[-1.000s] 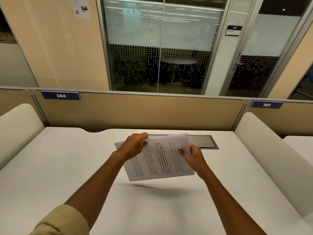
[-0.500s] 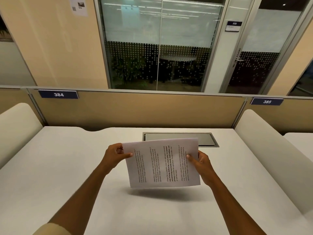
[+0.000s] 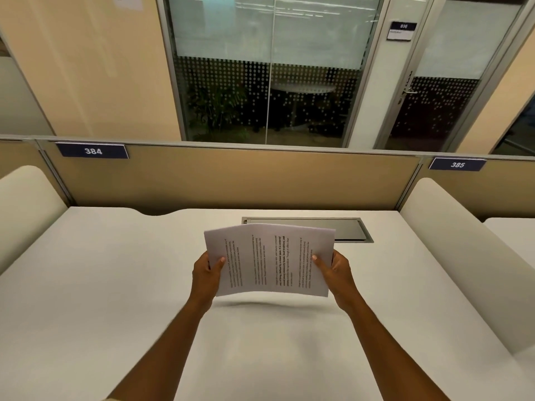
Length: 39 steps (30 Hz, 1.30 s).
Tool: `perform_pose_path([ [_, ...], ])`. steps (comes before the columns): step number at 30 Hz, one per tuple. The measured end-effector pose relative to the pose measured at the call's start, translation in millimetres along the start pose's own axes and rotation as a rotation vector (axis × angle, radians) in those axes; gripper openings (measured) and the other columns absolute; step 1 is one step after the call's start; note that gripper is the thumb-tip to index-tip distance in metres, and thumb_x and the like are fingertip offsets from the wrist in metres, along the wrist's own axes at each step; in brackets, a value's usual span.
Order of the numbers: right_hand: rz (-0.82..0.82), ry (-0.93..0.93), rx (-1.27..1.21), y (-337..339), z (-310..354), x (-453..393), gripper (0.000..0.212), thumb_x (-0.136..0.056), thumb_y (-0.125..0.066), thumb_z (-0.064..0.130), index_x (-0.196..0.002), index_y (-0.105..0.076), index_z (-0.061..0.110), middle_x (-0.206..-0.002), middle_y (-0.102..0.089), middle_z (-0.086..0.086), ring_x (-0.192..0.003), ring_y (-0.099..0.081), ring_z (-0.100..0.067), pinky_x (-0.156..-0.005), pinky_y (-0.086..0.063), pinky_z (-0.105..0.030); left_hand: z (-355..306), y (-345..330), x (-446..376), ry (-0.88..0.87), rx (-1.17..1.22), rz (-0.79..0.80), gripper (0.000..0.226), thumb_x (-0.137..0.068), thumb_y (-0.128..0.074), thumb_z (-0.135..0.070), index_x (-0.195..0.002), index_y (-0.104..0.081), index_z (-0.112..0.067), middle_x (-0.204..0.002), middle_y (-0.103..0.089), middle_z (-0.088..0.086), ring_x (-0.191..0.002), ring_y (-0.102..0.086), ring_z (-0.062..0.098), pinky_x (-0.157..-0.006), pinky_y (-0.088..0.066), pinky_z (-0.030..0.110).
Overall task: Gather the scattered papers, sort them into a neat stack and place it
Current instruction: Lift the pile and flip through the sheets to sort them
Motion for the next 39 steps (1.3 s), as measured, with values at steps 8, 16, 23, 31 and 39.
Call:
perform_pose_path([
  [8, -0.067, -0.01, -0.043, -6.0, -8.1, 6.3, 0.02, -0.094, -0.06, 0.024, -0.114, -0.056, 0.028, -0.101, -0.068, 0.003, -0.089, -0.069, -0.016, -0.06, -0.058, -0.019, 3.9, 2.5, 8.7, -0.034, -0.019, -0.13, 0.015, -0.099, -0.051, -0.018, -0.113, -0.058, -0.018, -0.102, -0.067, 0.003, -0.089, -0.068, 0.019, -0.067, -0.056, 0.025],
  [16, -0.079, -0.132, -0.077, -17.9, -58.2, 24.6, 0.029, -0.095, -0.058, 0.019, -0.121, -0.05, 0.03, -0.105, -0.063, 0.006, -0.094, -0.062, -0.012, -0.064, -0.054, -0.017, 49.4, 8.6, 29.3, 0.04, -0.092, -0.12, 0.018, -0.098, -0.051, -0.011, -0.114, -0.056, -0.02, -0.108, -0.066, 0.007, -0.102, -0.064, 0.03, -0.082, -0.057, 0.041],
  [23, -0.068, -0.109, -0.065, -17.8, -46.4, 15.6, 0.028, -0.096, -0.056, 0.016, -0.12, -0.051, 0.029, -0.103, -0.064, 0.005, -0.091, -0.065, -0.012, -0.059, -0.056, -0.016, 34.3, 6.9, 18.4, -0.003, -0.133, -0.112, 0.026, -0.1, -0.047, -0.01, -0.124, -0.054, -0.01, -0.113, -0.065, 0.012, -0.101, -0.064, 0.03, -0.085, -0.058, 0.045],
  [31, -0.041, -0.136, -0.044, -21.9, -59.5, 21.0, 0.029, -0.097, -0.055, 0.016, -0.123, -0.05, 0.025, -0.108, -0.063, -0.001, -0.097, -0.063, -0.016, -0.069, -0.055, -0.02, 51.6, 10.3, 25.3, 0.059, -0.156, -0.088, 0.026, -0.1, -0.047, -0.013, -0.125, -0.053, -0.008, -0.113, -0.063, 0.011, -0.105, -0.062, 0.034, -0.085, -0.057, 0.044],
  [39, 0.0, -0.115, 0.024, -13.3, -44.8, 10.3, 0.026, -0.092, -0.063, 0.017, -0.116, -0.055, 0.02, -0.106, -0.069, -0.004, -0.095, -0.069, -0.022, -0.071, -0.059, -0.03, 13.6, 9.1, 14.4, 0.001, -0.227, -0.064, 0.03, -0.096, -0.049, -0.025, -0.117, -0.054, -0.006, -0.106, -0.066, 0.012, -0.088, -0.067, 0.031, -0.077, -0.06, 0.043],
])
Point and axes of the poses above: each hand's wrist, its own x-axis away from the middle knuckle, its own y-axis out of the back of the hand, z = x × y, the point moved 10 cm from there along -x, towards the middle knuckle
